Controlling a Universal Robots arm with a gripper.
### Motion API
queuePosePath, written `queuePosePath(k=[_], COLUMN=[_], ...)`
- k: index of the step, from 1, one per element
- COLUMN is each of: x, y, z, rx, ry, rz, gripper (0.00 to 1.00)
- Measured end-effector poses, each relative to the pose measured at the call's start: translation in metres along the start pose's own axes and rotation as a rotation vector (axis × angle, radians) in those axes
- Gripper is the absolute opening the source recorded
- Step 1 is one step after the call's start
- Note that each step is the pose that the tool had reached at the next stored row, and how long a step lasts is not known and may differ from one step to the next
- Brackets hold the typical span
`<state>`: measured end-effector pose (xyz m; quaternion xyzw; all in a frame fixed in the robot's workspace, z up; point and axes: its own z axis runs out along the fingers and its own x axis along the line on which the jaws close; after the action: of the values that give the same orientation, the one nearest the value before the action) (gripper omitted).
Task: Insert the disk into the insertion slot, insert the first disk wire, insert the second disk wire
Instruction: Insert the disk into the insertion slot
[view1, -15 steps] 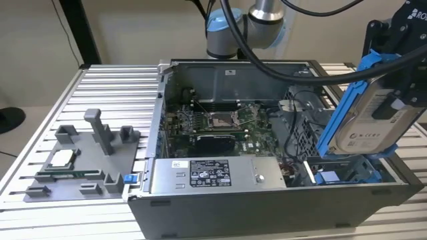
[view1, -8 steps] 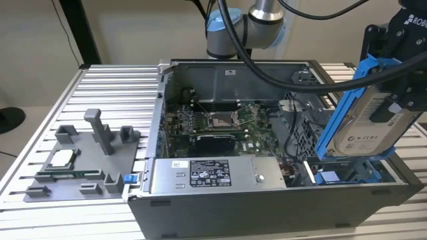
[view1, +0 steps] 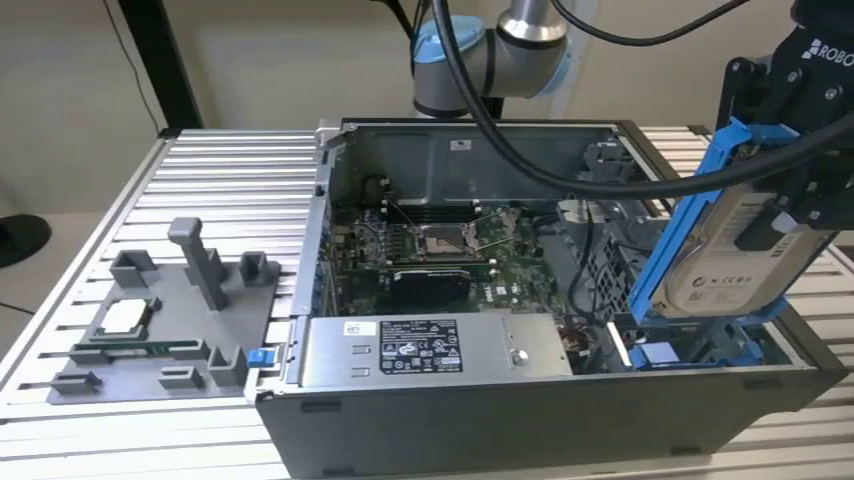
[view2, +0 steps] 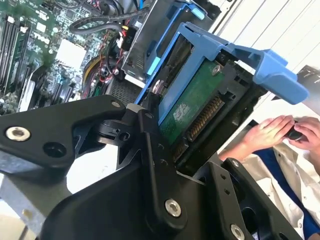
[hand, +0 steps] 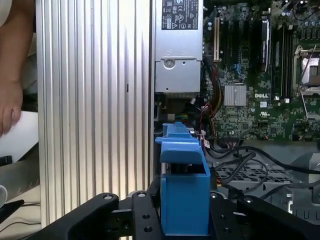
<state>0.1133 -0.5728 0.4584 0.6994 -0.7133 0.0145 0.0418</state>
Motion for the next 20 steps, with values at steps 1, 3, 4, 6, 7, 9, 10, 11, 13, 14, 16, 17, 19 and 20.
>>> queuePosePath(k=[1,3,4,6,7,9,10,11,13,14,16,17,19,20], x=[0.0,-0.0001,-0.0002,-0.0002,-0.0003,-0.0003,-0.0003,-0.0003,-0.0003,-0.0004,-0.0003,-0.0004,-0.0004,-0.0004], y=[0.0,-0.0001,-0.0001,-0.0001,-0.0001,-0.0002,-0.0002,-0.0002,-0.0002,-0.0002,-0.0002,-0.0002,-0.0002,-0.0002], z=[0.0005,0.0015,0.0021,0.0029,0.0034,0.004,0.0042,0.0043,0.0045,0.0045,0.0045,0.0045,0.0046,0.0046], rx=[0.0,0.0,0.0,0.0,0.0,0.0001,0.0001,0.0001,0.0,0.0,0.0,0.0,0.0,0.0], ry=[0.0,0.0,0.0,0.0,-0.0001,0.0,0.0001,0.0001,0.0,0.0,0.0,0.0,0.0,0.0], rz=[0.0,0.0,0.0,0.0,0.0,0.0,0.0,0.0,0.0,0.0,0.0,0.0,0.0,0.0], gripper=[0.0,0.0,0.0,0.0,0.0,0.0,0.0,0.0,0.0,0.0,0.0,0.0,0.0,0.0])
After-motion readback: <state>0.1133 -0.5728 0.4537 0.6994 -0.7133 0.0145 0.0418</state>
